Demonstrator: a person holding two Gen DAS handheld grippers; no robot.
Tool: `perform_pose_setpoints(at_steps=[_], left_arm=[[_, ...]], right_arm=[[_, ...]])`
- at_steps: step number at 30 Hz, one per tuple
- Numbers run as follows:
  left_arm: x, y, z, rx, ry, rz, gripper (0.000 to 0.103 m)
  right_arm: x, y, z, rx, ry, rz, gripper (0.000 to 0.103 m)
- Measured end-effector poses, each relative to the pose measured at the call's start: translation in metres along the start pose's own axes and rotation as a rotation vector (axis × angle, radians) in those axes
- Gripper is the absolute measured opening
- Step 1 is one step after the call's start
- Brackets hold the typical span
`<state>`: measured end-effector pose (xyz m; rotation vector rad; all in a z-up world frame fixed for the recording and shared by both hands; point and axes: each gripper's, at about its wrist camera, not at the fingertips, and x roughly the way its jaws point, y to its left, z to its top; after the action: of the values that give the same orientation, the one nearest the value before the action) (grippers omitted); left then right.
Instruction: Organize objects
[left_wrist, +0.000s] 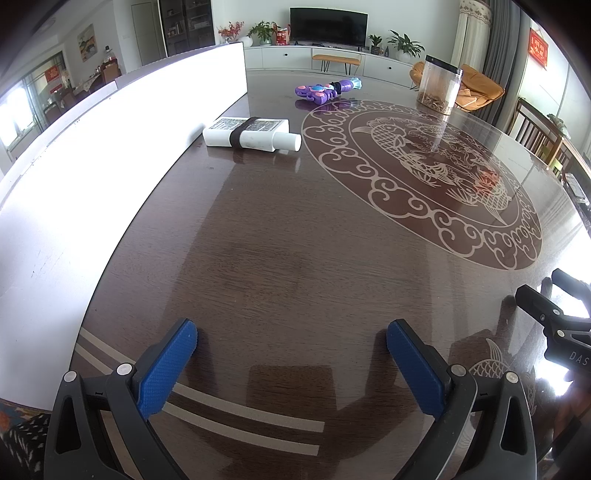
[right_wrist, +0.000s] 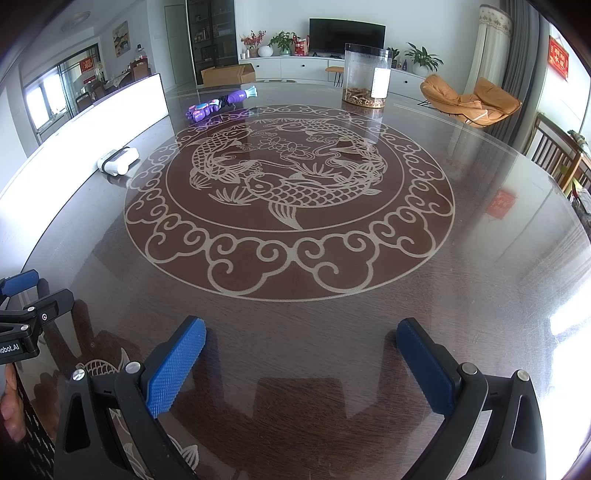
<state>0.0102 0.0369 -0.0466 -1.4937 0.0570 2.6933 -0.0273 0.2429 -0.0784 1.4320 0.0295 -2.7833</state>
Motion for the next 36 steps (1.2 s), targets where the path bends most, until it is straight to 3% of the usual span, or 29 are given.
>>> perform_pose_setpoints(at_steps=[8, 32, 36], left_arm=[[0.001, 0.012, 0.001, -0.058, 0.000, 0.035, 0.103], [0.003, 0.018, 0.002, -0.081, -0.004, 0.049, 0.103], [0.002, 0.019, 0.002, -0.087, -0.004, 0.052, 0.103]], right_arm=[[0.000, 0.000, 0.000, 0.000, 0.000, 0.000, 0.103], [0.000, 0.000, 0.001, -0.001, 0.001, 0.001, 0.103], [0.005, 0.000, 0.011, -0.004, 0.035, 0.016, 0.103]])
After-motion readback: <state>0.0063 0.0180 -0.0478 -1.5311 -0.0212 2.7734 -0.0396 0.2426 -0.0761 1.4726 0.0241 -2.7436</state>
